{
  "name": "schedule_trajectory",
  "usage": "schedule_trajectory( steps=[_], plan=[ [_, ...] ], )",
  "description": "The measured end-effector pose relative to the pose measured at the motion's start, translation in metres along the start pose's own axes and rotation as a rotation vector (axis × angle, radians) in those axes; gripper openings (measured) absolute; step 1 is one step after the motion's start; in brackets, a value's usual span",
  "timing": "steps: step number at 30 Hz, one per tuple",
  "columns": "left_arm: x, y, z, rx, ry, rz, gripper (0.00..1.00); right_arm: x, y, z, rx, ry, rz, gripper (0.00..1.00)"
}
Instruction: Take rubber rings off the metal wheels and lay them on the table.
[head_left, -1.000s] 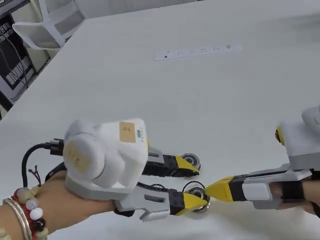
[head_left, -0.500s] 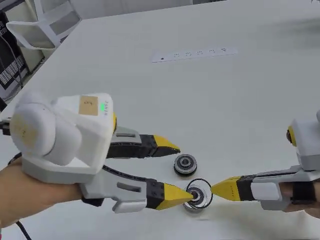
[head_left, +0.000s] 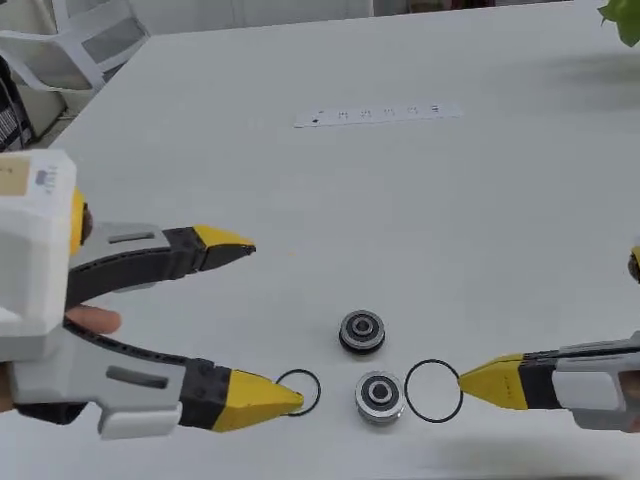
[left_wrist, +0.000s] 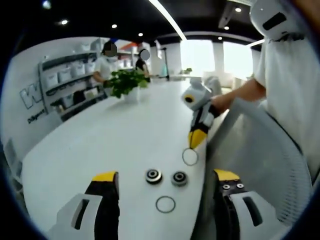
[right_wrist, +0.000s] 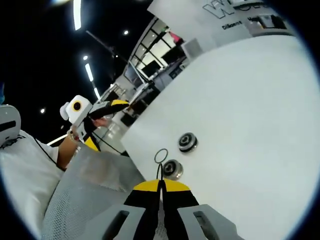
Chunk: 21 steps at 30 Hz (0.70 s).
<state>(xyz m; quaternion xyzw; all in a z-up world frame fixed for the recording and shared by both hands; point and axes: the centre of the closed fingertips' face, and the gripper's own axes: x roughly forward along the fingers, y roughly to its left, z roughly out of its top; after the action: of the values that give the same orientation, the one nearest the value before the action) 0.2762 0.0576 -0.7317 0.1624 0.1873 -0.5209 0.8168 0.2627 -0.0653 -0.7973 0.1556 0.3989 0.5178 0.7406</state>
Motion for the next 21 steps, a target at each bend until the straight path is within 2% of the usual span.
schedule_trajectory(
  steps=[5, 8, 11, 21],
  plan=[
    [-0.018, 0.008, -0.004, -0.014, -0.003, 0.051, 0.83, -0.007, 0.007, 0.004, -0.035, 0.014, -0.018, 0.0],
    [-0.028, 0.011, -0.009, -0.037, 0.004, 0.075, 0.86, -0.009, 0.015, 0.009, -0.029, 0.013, -0.01, 0.0],
    [-0.033, 0.013, -0.013, -0.037, 0.013, 0.098, 0.91, -0.01, 0.018, 0.012, -0.027, 0.023, -0.023, 0.0],
    [-0.048, 0.009, -0.026, -0.07, 0.027, 0.129, 1.0, -0.016, 0.039, 0.021, -0.074, 0.055, -0.021, 0.0]
  ],
)
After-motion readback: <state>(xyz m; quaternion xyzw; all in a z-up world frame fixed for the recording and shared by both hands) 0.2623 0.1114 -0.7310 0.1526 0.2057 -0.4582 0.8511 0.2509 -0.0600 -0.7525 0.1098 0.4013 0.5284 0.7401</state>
